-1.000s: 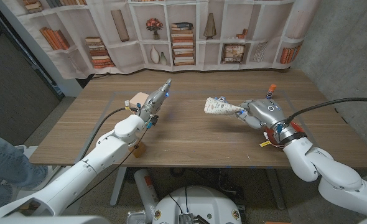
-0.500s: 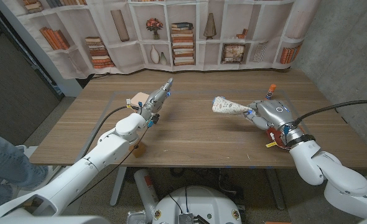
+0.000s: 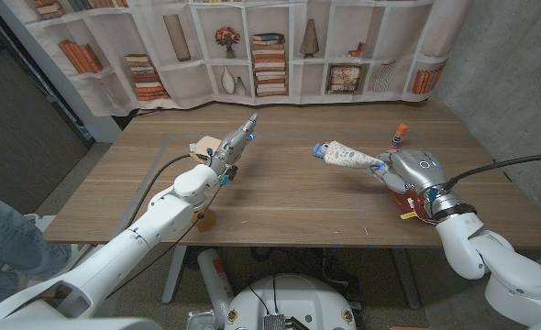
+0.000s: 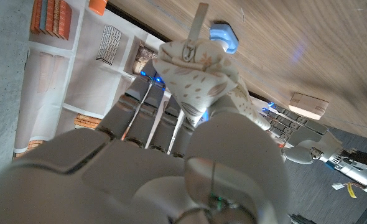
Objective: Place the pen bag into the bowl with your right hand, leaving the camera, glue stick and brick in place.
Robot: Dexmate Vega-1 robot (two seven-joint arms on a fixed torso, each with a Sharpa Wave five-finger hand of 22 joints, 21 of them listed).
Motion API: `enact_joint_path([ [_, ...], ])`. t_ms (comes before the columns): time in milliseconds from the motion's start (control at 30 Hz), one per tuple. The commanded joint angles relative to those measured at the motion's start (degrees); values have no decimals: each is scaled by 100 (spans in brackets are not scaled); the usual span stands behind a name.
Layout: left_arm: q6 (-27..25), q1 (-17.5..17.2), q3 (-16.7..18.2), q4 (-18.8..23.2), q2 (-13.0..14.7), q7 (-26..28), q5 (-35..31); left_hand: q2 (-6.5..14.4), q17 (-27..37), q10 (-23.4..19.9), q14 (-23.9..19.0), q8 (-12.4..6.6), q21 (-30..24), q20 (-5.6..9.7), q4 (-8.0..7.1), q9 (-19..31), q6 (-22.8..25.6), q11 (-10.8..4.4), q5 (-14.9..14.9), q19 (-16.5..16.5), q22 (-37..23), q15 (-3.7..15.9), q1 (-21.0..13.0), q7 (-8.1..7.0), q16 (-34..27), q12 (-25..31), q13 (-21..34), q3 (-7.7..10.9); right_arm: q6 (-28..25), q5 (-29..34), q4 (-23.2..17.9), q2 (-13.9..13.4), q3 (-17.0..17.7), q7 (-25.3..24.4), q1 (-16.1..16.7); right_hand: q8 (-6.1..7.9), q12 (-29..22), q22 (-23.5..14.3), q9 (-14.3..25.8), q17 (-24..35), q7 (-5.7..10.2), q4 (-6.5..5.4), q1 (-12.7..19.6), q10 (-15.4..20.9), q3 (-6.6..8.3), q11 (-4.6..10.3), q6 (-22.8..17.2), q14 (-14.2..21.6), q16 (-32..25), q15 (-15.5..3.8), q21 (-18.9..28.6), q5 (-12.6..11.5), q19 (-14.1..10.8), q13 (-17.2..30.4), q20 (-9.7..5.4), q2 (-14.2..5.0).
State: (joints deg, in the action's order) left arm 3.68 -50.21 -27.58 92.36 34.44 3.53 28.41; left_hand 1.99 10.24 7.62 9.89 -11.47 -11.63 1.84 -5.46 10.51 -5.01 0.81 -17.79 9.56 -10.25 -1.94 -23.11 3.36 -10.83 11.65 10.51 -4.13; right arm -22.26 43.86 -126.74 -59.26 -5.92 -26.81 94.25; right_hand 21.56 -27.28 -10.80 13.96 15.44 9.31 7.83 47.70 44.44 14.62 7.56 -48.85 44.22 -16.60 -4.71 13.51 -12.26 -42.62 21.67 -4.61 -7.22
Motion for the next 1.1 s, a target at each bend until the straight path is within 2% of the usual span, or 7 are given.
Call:
enact_joint_path([
  [33,13,213,-93,-230,-132,-107,-23,48,25,45,283,15,-19,82,2,27,-39,5,7,713,-30,16,-20,-14,6,2,25,-30,-193,36,41,226,213,-25,200,-1,14,-9,31,24,-12,-27,76,38,35,-18,-34,17,13,-785,-31,36,-12,28,-129,-21],
  [533,22,282,-83,-246,-128,-127,-39,57,25,46,270,14,-25,72,4,27,-37,-2,7,694,-33,16,-30,-5,3,2,25,-48,-253,-23,67,487,404,-107,402,0,27,-9,33,33,-14,-32,83,40,37,18,-47,26,27,-789,-39,39,-6,36,-127,-23],
  [1100,12,261,-94,-252,-141,-114,-32,66,26,42,272,13,-20,66,5,27,-34,4,7,704,-35,17,-40,-2,4,4,25,-71,-321,-54,67,787,764,-176,791,1,34,-10,29,46,-18,-39,90,72,37,10,-76,46,43,-787,-45,45,-8,47,-123,-19],
])
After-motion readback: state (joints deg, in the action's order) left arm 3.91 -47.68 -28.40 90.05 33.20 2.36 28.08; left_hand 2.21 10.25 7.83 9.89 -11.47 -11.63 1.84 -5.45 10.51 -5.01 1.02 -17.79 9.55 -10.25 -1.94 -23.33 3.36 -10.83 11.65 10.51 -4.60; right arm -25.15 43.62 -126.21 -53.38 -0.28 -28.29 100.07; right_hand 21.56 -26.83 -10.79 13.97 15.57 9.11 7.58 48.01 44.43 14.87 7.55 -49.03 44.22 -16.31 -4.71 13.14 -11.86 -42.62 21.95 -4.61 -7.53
